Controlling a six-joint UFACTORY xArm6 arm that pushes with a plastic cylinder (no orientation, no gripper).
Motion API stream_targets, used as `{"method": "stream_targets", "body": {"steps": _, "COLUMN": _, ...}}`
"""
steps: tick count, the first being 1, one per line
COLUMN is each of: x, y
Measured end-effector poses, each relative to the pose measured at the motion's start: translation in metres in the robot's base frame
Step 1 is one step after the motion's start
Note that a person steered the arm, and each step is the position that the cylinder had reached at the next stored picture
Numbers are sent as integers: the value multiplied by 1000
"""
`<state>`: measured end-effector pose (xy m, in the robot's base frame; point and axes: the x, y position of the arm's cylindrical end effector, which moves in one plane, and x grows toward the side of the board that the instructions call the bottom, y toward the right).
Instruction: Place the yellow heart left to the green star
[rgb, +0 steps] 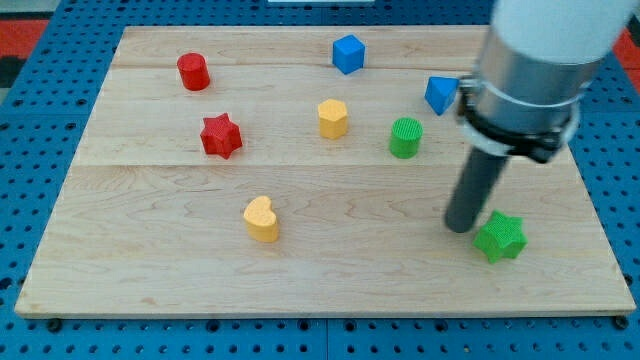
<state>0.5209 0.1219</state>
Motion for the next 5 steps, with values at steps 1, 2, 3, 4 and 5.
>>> {"method": "stream_targets", "body": {"steps": 1, "x": -48, "y": -78}}
{"method": "stream_targets", "body": {"steps": 2, "x": -67, "y": -180}}
{"method": "stream_targets", "body": {"steps": 3, "x": -52, "y": -263}}
{"method": "stream_targets", "body": {"steps": 4, "x": -15, "y": -264}}
{"method": "stream_targets", "body": {"steps": 5, "x": -1, "y": -209}}
